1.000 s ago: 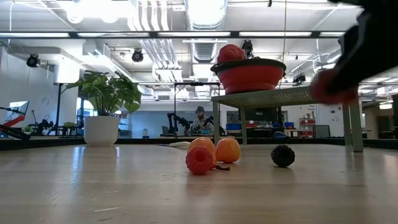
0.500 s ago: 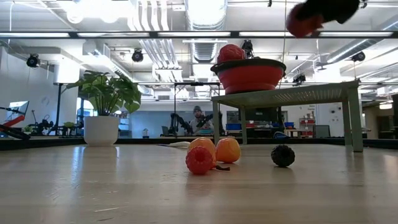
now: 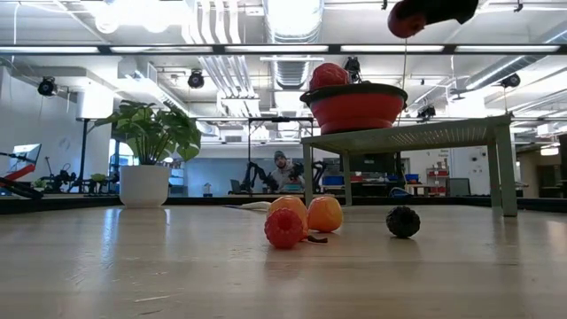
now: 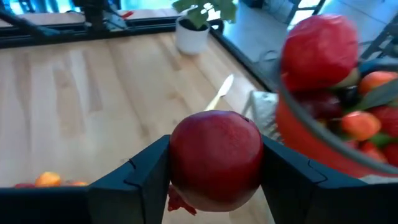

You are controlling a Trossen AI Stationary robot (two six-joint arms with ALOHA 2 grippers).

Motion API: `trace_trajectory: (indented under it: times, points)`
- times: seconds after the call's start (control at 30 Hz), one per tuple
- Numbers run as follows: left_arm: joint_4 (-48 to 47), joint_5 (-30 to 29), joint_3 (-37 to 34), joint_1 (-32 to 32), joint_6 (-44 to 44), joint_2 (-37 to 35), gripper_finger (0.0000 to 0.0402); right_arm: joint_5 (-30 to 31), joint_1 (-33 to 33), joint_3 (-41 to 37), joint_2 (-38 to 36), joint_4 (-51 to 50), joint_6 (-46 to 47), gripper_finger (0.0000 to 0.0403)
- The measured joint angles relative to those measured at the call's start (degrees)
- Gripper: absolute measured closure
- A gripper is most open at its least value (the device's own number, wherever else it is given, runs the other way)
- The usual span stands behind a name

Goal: Pick & Place Fruit
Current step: Put the pomegranate into the red gray colander on the shelf

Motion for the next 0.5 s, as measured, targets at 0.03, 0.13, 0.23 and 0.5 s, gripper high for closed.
trace_trajectory:
  times: [0.03, 0.13, 0.23, 0.5]
  points:
    - [0.0, 0.0, 0.0, 0.0, 0.0, 0.0, 0.0128, -0.2, -1.2, 0.0, -0.7, 0.0, -1.1, 0.02]
    - [0.0, 0.0, 0.0, 0.0, -0.5, 0.0, 0.0128, -0.4, -5.3, 0.0, -2.8, 0.2, -3.8, 0.02]
    - [0.0, 0.0, 0.0, 0.0, -1.0, 0.0, 0.0129, -1.2, -9.9, 0.0, -3.9, 1.0, -6.5, 0.0204]
    - [0.1, 0.0, 0.0, 0.0, -1.9, 0.0, 0.0128, -13.0, -23.5, 0.0, -4.9, 7.2, -12.7, 0.0197]
